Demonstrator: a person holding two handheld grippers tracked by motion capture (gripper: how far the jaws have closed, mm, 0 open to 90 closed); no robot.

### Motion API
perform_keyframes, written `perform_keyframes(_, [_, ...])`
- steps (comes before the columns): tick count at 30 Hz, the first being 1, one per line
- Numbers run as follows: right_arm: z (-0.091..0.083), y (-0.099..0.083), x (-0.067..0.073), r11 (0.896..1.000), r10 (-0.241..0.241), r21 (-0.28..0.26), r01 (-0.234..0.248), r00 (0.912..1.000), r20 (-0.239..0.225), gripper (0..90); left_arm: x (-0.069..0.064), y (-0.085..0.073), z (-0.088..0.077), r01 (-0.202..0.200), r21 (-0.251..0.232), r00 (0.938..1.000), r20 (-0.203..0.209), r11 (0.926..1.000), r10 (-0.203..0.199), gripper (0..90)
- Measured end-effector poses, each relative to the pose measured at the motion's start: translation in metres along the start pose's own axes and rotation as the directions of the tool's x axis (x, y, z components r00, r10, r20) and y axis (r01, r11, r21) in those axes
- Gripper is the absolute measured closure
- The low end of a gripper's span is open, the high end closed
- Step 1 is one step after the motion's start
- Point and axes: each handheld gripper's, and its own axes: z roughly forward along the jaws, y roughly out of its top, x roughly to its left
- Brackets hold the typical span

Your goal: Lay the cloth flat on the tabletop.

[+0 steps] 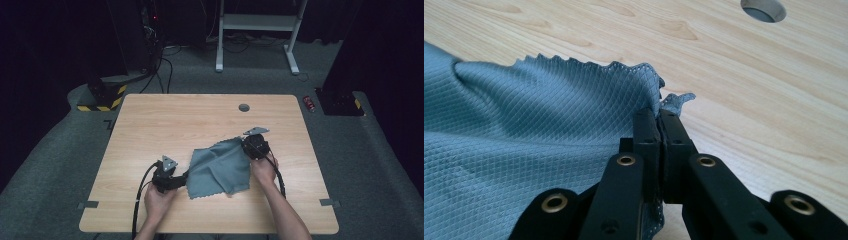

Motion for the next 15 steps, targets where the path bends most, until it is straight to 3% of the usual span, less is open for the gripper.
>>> perform_keyframes(3, [0.008, -0.001, 0.000, 0.999, 0.004, 0.037, -0.004, 1.0000, 0.001, 86.5, 0.000, 0.000, 0.000, 0.000, 0.000, 1.0000, 0.000, 1.0000, 0.000, 35.3])
perform_keyframes(6, [0.014, -0.006, 0.002, 0.998, 0.013, 0.061, -0.012, 0.9999, -0.012, 78.0, 0.000, 0.000, 0.000, -0.002, 0.000, 1.0000, 0.000, 1.0000, 0.002, 35.3])
perform_keyframes(10, [0.000, -0.012, 0.007, 0.999, 0.028, 0.018, -0.027, 0.9988, -0.041, 73.6, 0.000, 0.000, 0.000, -0.001, 0.000, 1.0000, 0.000, 1.0000, 0.001, 35.3])
perform_keyframes(13, [-0.018, -0.025, 0.015, 1.000, -0.008, -0.006, 0.007, 0.9965, -0.083, 72.0, 0.000, 0.000, 0.000, 0.000, 0.000, 1.0000, 0.000, 1.0000, 0.000, 35.3])
perform_keyframes(15, [-0.022, -0.030, 0.017, 1.000, -0.013, -0.003, 0.013, 0.9952, -0.097, 71.6, 0.000, 0.000, 0.000, 0.000, -0.001, 1.0000, -0.001, 1.0000, 0.000, 35.3])
